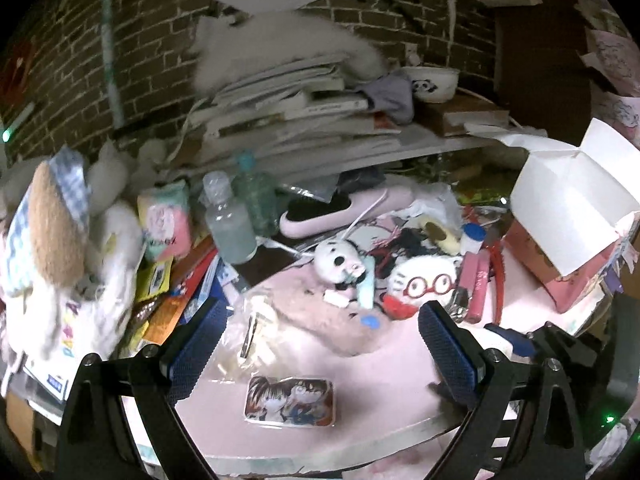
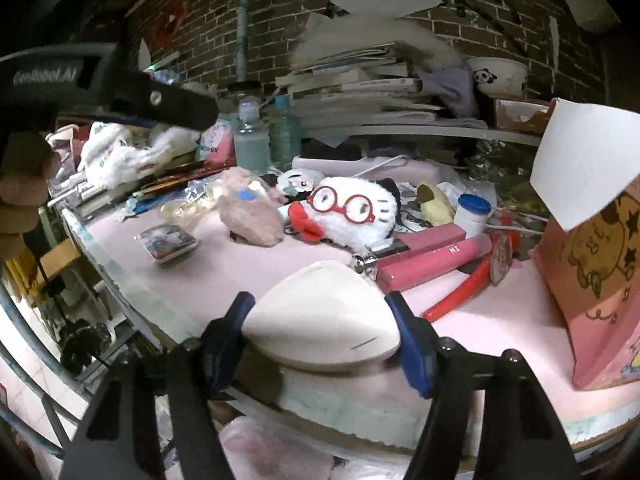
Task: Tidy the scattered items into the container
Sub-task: 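Grasp the white sponge puff with the right gripper, then lower the white puff with the right gripper into the pink box and release, then grasp the clear plastic bag with the left gripper, then carry the clear bag in the left gripper into the pink box and release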
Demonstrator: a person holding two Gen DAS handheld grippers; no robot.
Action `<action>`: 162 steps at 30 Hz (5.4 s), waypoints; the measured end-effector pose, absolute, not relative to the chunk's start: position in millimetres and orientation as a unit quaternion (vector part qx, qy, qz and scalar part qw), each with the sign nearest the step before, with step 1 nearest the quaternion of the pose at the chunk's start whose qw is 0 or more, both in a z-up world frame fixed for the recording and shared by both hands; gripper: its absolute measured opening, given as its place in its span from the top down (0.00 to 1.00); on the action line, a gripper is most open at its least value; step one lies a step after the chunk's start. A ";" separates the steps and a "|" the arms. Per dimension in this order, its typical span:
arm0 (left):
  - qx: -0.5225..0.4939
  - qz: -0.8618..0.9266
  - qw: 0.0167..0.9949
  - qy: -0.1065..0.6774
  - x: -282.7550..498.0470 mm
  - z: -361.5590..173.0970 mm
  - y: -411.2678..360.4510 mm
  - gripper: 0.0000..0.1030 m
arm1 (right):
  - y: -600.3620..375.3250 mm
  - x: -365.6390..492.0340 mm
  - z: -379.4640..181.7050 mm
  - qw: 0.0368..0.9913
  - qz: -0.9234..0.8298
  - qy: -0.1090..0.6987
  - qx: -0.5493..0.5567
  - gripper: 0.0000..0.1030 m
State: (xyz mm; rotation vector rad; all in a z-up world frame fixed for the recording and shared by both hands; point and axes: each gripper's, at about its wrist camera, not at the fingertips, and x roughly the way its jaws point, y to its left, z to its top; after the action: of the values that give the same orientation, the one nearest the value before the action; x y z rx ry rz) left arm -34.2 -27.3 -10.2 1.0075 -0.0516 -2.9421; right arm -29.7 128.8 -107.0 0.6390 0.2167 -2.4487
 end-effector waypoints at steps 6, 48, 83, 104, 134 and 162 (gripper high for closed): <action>0.331 -0.943 0.026 -0.013 -34.6 -18.1 -33.2 0.07 | 126.6 -25.6 -94.2 0.299 -0.923 0.096 0.222 0.48; 0.334 -0.942 0.001 -0.021 -45.2 -23.4 -13.2 0.07 | 306.2 -153.4 49.2 0.156 -0.897 0.095 0.402 0.50; 0.325 -0.941 0.070 -0.055 -37.9 -71.2 -62.7 0.07 | 137.5 -27.1 52.2 0.416 -0.866 0.113 0.254 0.18; 0.366 -0.929 0.057 -0.005 -74.4 -83.8 -82.9 0.62 | 120.5 -30.6 -34.3 0.414 -0.831 0.094 0.359 0.18; 0.251 -0.959 -0.121 -0.060 -75.5 69.9 47.1 0.78 | 151.8 -34.8 -63.7 0.312 -0.884 0.084 0.339 0.18; 0.334 -0.881 -0.275 -0.192 -124.3 62.0 244.1 0.28 | 189.5 -23.9 -84.5 0.302 -0.881 0.055 0.359 0.18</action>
State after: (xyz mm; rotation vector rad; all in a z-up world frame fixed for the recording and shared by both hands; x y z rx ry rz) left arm -124.3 244.1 62.0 1.2845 -0.7380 -3.3903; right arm -23.9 189.5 -84.5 0.9525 0.1470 -2.3380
